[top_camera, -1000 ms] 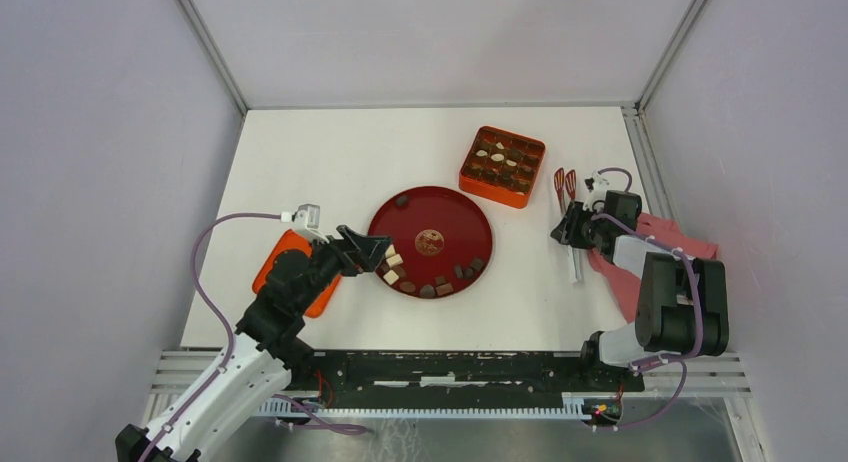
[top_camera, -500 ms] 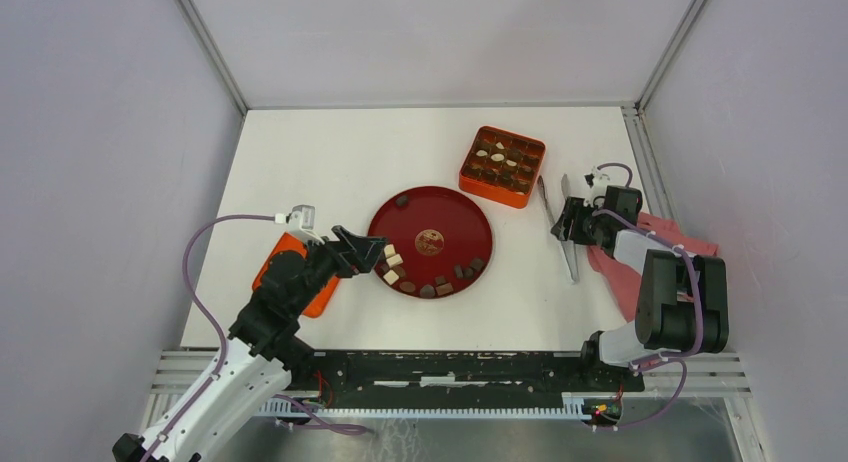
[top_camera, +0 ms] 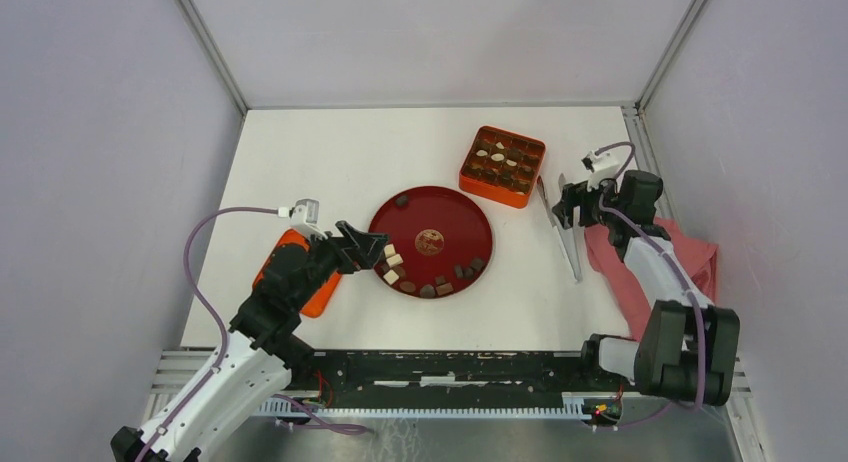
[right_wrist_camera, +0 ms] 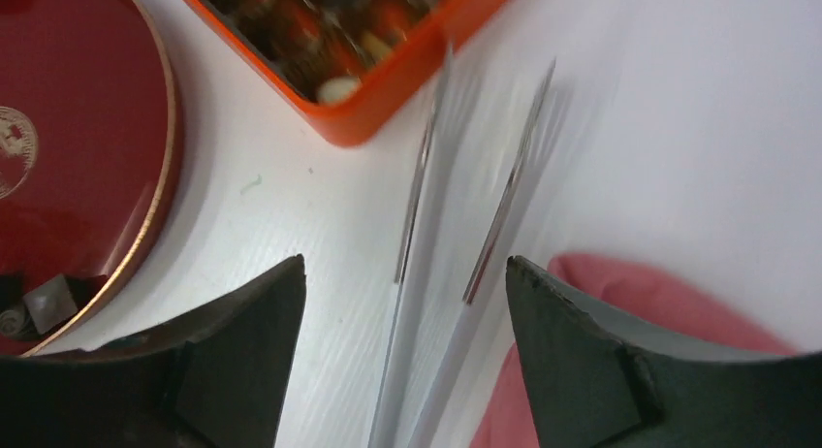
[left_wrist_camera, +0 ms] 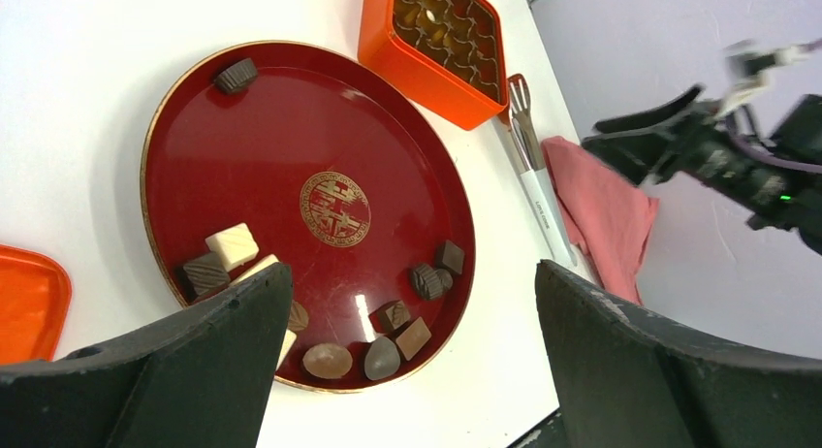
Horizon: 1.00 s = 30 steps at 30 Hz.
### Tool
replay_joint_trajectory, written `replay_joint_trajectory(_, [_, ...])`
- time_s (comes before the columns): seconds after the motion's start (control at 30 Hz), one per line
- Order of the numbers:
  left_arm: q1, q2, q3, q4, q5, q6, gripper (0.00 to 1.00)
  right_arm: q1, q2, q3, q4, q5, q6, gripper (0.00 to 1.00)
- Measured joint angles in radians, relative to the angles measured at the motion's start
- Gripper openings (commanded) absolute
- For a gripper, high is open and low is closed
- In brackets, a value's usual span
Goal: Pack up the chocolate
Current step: Place the clamp at the center of the board, then pick up the packing box from the center of the board.
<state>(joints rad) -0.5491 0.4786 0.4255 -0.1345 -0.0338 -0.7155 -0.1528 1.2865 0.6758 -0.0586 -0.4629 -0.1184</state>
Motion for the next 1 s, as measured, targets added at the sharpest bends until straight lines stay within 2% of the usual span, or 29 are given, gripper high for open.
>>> replay_joint_trajectory(0.1, [0.000, 0.031, 0.010, 0.002, 0.001, 0.023, 1.00, 0.000, -0.100, 0.000, 0.081, -0.108, -0.115, 0.98])
replay_joint_trajectory(0.17, [0.000, 0.056, 0.018, 0.002, 0.002, 0.029, 1.00, 0.000, -0.111, 0.010, 0.152, -0.182, -0.152, 0.94])
replay_joint_trajectory(0.23, [0.000, 0.080, 0.026, 0.009, 0.002, 0.034, 1.00, 0.003, -0.050, 0.077, 0.154, -0.240, -0.155, 0.85])
replay_joint_trajectory(0.3, [0.000, 0.092, 0.028, 0.016, 0.002, 0.039, 1.00, 0.016, 0.079, 0.217, 0.121, -0.256, -0.123, 0.83])
replay_joint_trajectory(0.37, [0.000, 0.093, 0.028, 0.018, 0.003, 0.040, 1.00, 0.038, 0.216, 0.360, 0.116, -0.193, -0.066, 0.83])
replay_joint_trajectory(0.5, [0.000, 0.071, 0.020, 0.040, 0.005, 0.040, 1.00, 0.098, 0.353, 0.478, 0.064, 0.003, 0.055, 0.80])
replay_joint_trajectory(0.53, [0.000, 0.066, 0.016, 0.044, 0.005, 0.040, 1.00, 0.122, 0.394, 0.521, 0.027, 0.074, 0.096, 0.75])
replay_joint_trajectory(0.63, [0.000, 0.060, 0.005, 0.053, 0.005, 0.040, 1.00, 0.171, 0.502, 0.630, -0.042, 0.226, 0.196, 0.50])
replay_joint_trajectory(0.9, [0.000, 0.060, -0.014, 0.055, 0.005, 0.040, 1.00, 0.194, 0.703, 0.764, -0.160, 0.355, 0.349, 0.48])
replay_joint_trajectory(1.0, [0.000, 0.059, -0.014, 0.055, 0.003, 0.040, 1.00, 0.194, 0.726, 0.765, -0.194, 0.377, 0.369, 0.42])
